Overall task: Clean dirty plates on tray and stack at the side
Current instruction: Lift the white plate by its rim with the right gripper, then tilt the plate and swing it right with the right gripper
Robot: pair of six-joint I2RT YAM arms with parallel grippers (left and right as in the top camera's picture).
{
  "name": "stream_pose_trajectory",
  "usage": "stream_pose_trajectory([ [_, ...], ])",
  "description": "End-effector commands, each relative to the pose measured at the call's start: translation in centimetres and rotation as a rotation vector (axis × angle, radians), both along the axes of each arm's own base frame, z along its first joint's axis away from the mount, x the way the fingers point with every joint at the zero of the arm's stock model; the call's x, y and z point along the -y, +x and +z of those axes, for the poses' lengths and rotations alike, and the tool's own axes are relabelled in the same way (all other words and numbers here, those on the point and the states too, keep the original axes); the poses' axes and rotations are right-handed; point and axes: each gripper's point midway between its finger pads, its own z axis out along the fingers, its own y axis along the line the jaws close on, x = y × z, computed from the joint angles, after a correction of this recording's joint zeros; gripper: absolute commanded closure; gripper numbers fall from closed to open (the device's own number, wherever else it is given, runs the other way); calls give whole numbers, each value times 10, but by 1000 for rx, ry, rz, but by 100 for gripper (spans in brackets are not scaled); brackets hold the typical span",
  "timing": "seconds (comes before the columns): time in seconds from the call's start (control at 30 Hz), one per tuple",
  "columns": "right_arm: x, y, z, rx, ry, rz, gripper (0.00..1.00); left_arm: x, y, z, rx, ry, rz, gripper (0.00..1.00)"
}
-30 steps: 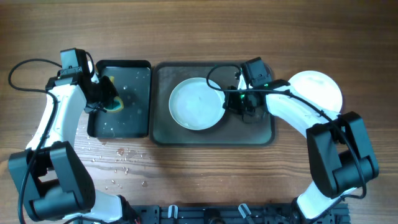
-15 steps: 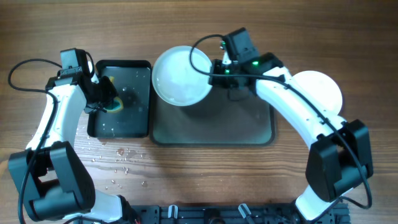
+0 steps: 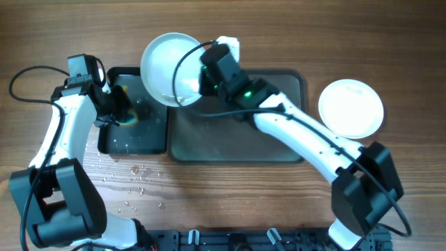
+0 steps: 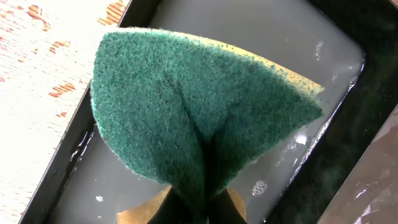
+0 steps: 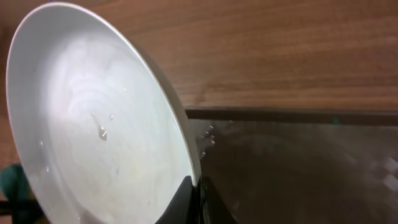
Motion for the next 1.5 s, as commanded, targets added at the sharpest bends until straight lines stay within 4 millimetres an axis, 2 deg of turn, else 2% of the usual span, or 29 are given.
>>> stream_pose_trajectory([
  [0.0, -7, 10, -13, 73, -82, -67, 96, -2, -1, 2, 8, 13, -16, 96],
  [0.13, -25, 13, -14, 163, -148, 9, 96, -2, -1, 2, 8, 13, -16, 96],
  [0.23, -29, 18, -3, 252, -205, 26, 96, -2, -1, 2, 8, 13, -16, 96],
  [0.47, -48, 29, 40, 502, -347, 145, 96, -2, -1, 2, 8, 13, -16, 96],
  [0.63, -68, 24, 64, 654, -451, 249, 95, -2, -1, 2, 8, 13, -16, 96],
  [0.73, -82, 19, 88, 790, -539, 312, 96, -2, -1, 2, 8, 13, -16, 96],
  [1.0, -98, 8, 135, 1032, -706, 349, 96, -2, -1, 2, 8, 13, -16, 96],
  [1.2, -101, 4, 148, 1098, -765, 355, 96, -2, -1, 2, 8, 13, -16, 96],
  [1.37, -107, 1, 149, 1147, -860, 423, 95, -2, -1, 2, 9, 14, -16, 96],
  [1.47, -109, 0, 149, 1156, -860, 438, 96, -2, -1, 2, 8, 13, -16, 96],
])
